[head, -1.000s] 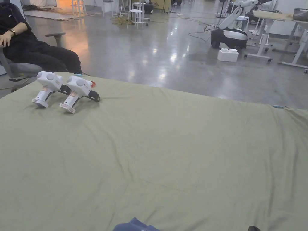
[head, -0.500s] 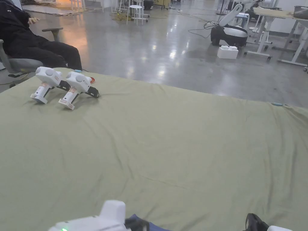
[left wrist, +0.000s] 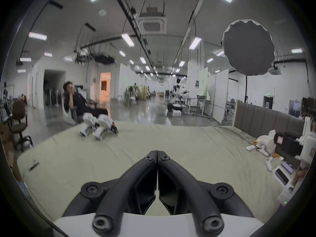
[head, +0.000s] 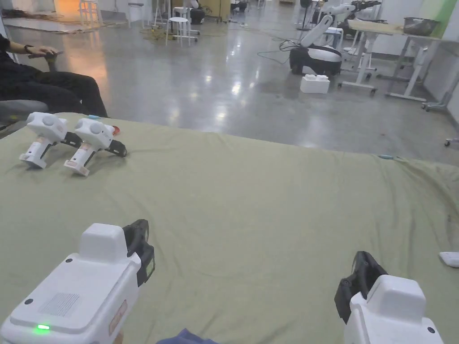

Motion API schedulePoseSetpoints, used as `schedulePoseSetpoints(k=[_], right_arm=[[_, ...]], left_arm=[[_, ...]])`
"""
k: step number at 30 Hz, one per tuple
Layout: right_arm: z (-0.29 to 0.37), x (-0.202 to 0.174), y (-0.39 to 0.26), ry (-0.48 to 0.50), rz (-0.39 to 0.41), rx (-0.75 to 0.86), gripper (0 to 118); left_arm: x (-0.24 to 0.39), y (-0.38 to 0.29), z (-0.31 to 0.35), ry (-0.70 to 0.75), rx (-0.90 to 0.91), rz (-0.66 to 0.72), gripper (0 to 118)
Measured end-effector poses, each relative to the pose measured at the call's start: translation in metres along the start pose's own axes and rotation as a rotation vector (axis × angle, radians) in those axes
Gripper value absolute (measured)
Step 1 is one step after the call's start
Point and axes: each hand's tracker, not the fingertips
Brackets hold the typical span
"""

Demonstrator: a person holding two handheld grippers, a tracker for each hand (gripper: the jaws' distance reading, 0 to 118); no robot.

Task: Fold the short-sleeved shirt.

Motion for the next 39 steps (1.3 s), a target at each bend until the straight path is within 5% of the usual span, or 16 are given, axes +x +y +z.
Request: schedulePoseSetpoints(k=[6,10,14,23,25,29,31,39], right_arm=[[0.0,0.006,0.011,0.0,-0.003,0.006,1],[0.014,0.002,-0.005,0.089,-0.001,-0.123,1],[0.044,-0.03,-0.048,0.206,0.086,-0.237,1],[0.048,-0.11,-0.142,0.405,0.129,-0.503,1],[0.041,-0.114,-0.158,0.401,0.131,-0.549,1],[0.038,-0.106,-0.171,0.384,0.125,-0.593,1],[0.038,-0.104,-0.169,0.385,0.12,-0.594,1],[0.036,-0.099,-0.173,0.387,0.096,-0.607,1]], left_arm=[[0.014,0.002,0.003,0.005,0.037,-0.044,2],[0.004,-0.016,0.006,-0.032,-0.049,-0.04,2],[-0.023,-0.053,0.013,-0.036,-0.205,-0.007,2],[-0.073,-0.119,0.032,-0.128,-0.505,0.199,3],[-0.081,-0.131,0.03,-0.197,-0.561,0.286,13],[-0.09,-0.148,0.023,-0.301,-0.643,0.392,75],[-0.091,-0.153,0.016,-0.357,-0.676,0.426,93],[-0.091,-0.191,-0.037,-0.59,-0.852,0.679,101]])
